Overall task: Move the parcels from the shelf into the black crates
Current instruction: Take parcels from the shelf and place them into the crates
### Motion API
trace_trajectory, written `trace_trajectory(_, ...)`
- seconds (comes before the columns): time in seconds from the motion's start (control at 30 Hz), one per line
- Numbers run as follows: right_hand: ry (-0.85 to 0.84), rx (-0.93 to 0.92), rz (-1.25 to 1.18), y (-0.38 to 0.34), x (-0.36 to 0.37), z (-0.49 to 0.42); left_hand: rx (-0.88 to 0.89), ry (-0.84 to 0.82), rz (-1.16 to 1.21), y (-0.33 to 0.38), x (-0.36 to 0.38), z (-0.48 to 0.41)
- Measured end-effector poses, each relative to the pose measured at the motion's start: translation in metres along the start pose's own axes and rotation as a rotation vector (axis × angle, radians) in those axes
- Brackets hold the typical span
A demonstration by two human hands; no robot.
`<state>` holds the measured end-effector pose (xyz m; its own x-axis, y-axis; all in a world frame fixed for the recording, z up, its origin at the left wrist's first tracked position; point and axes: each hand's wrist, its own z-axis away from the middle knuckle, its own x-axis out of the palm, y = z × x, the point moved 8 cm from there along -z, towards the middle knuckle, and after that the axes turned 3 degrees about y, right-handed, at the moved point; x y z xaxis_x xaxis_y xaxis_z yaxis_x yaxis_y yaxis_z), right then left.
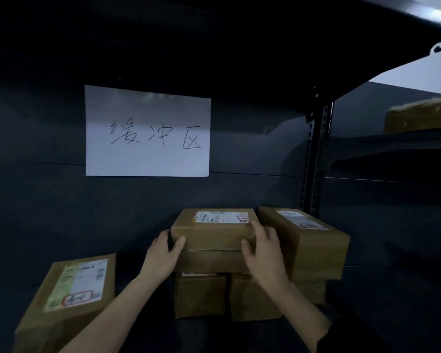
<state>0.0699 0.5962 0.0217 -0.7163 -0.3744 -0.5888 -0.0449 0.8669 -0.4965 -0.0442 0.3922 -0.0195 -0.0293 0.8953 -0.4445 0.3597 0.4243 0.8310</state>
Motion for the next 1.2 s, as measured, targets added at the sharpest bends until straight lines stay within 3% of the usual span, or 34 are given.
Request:
trace_trajectory(0.2, 0.040, -0.215, -0.121, -0.058, 0.001, 0.044, -0.213, 0.182, 0.208, -0.021, -0.017, 0.026)
trace_trajectory(0.27, 0.109, -0.204, -0.212, -0.062, -0.007, 0.035, -0.262, 0.216, 0.227, -0.026, -0.025, 0.034)
trace_trajectory(0.37, 0.141, 0.026, -0.303, -0.031, -0.007, -0.006, -0.298, 0.217, 0.303, -0.024, -0.028, 0.047)
trace_trajectory(0.5, -0.191, 0.364, -0.534, 0.001, 0.034, -0.033, -0.326, 0.114, 0.428, -0.010, -0.010, 0.060)
trace_trajectory(0.63, -0.218, 0.386, -0.612, -0.002, 0.038, -0.019, -0.359, -0.004, 0.575, 0.008, 0.011, 0.066)
trace_trajectory(0.83, -0.199, 0.384, -0.664, -0.003, 0.030, 0.014, -0.336, -0.061, 0.671, 0.019, 0.016, 0.079)
trace_trajectory(1.2, -0.141, 0.191, -0.826, -0.033, -0.001, 0.067, -0.091, 0.037, 0.607, 0.045, -0.012, 0.112)
